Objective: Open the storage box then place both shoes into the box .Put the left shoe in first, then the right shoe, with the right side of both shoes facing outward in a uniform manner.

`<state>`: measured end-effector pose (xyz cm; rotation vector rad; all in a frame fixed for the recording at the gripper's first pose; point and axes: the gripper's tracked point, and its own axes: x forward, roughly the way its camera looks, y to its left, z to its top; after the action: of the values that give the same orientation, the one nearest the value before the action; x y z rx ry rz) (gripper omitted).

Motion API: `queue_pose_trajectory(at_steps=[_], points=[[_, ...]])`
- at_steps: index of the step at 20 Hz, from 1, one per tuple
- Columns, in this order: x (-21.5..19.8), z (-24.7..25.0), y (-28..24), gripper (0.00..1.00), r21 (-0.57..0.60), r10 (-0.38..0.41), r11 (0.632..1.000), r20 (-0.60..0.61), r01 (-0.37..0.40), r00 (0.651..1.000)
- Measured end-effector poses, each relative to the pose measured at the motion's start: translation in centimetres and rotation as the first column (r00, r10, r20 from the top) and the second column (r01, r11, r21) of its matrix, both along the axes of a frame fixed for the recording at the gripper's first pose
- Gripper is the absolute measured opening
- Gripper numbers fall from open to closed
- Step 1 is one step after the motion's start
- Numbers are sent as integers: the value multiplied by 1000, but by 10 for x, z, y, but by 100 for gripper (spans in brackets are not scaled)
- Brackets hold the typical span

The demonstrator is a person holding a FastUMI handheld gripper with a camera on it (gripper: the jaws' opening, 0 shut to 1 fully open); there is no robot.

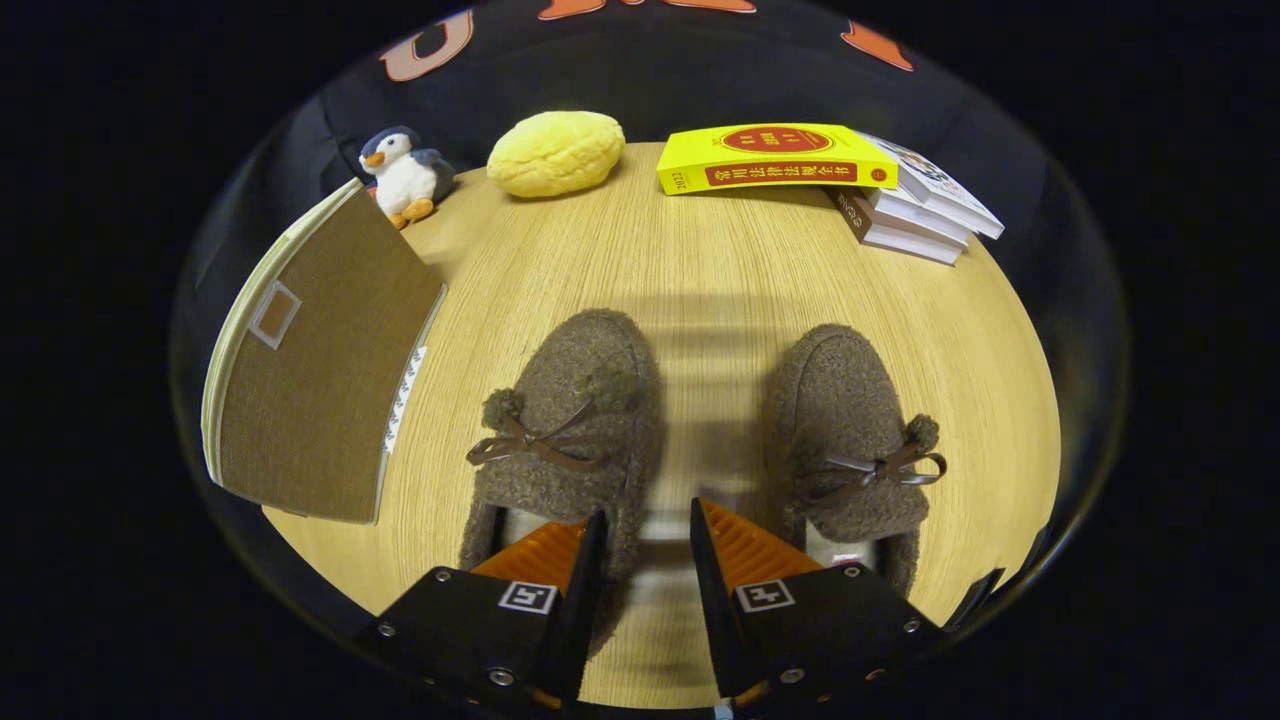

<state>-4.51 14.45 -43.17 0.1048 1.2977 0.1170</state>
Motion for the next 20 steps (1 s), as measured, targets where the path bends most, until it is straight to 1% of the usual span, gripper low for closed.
queue_pose_trajectory(at_steps=[2,3,4,5,6,7,9,11,15,17,20], points=[[4,-4,2,45,4,-19,1000,-4,19,1000],[5,-6,4,39,13,-27,1000,-8,27,1000],[4,-6,7,36,20,-36,999,-16,37,999],[6,-7,9,27,25,-47,999,-18,47,999],[6,-6,11,22,27,-51,998,-24,52,998],[6,-5,12,13,24,-52,998,-25,52,998],[7,-2,12,6,33,-65,997,-28,66,997],[6,8,17,3,53,-82,995,-35,84,996],[7,39,24,3,60,-79,995,-25,80,997],[12,63,30,3,76,-85,993,-14,86,996],[28,109,44,3,103,-83,992,45,77,996]])
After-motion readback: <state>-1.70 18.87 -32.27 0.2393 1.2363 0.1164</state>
